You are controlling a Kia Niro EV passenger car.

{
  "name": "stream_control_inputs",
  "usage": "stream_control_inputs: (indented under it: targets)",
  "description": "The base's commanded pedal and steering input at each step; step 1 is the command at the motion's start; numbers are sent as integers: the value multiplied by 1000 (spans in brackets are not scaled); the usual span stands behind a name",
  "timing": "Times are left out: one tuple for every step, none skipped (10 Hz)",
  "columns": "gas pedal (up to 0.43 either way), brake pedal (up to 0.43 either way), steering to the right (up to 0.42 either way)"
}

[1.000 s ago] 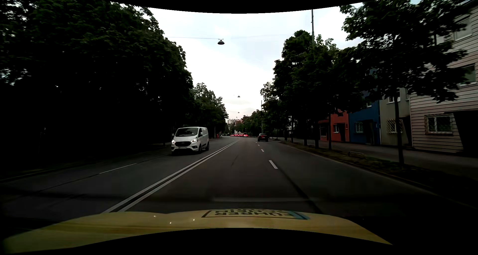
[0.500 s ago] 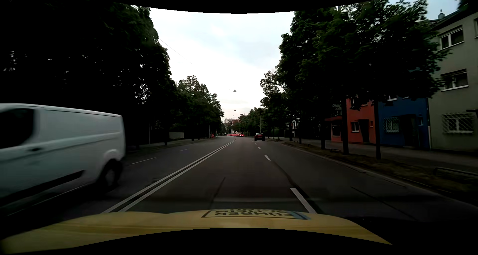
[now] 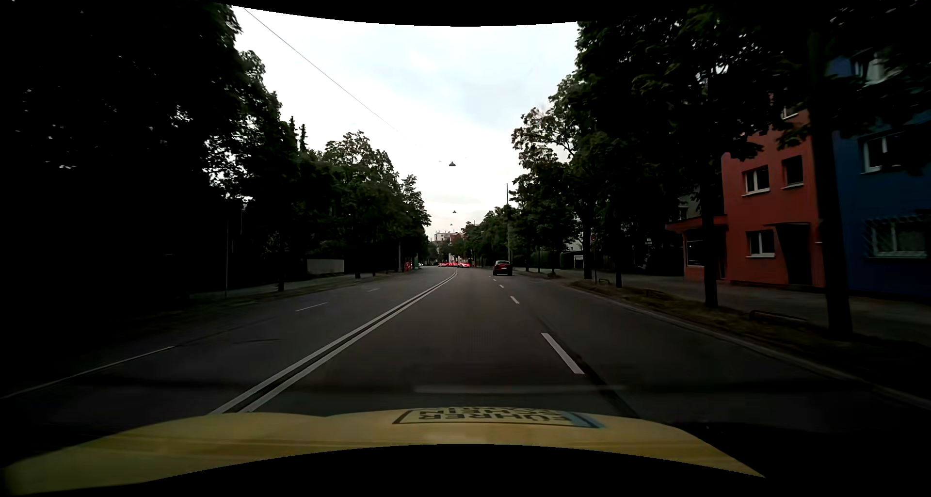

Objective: Follow the waypoints while adhering to traffic rules and regulations

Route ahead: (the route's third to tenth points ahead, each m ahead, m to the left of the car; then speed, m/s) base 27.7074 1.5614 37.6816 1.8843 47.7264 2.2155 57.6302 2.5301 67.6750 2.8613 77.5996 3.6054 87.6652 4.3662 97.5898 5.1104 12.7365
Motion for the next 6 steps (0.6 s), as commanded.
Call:
stream_control_inputs:
  targets:
    - [59,0,-4]
    - [59,0,-4]
    - [59,0,-4]
    - [59,0,-4]
    - [59,0,-4]
    - [47,0,-4]
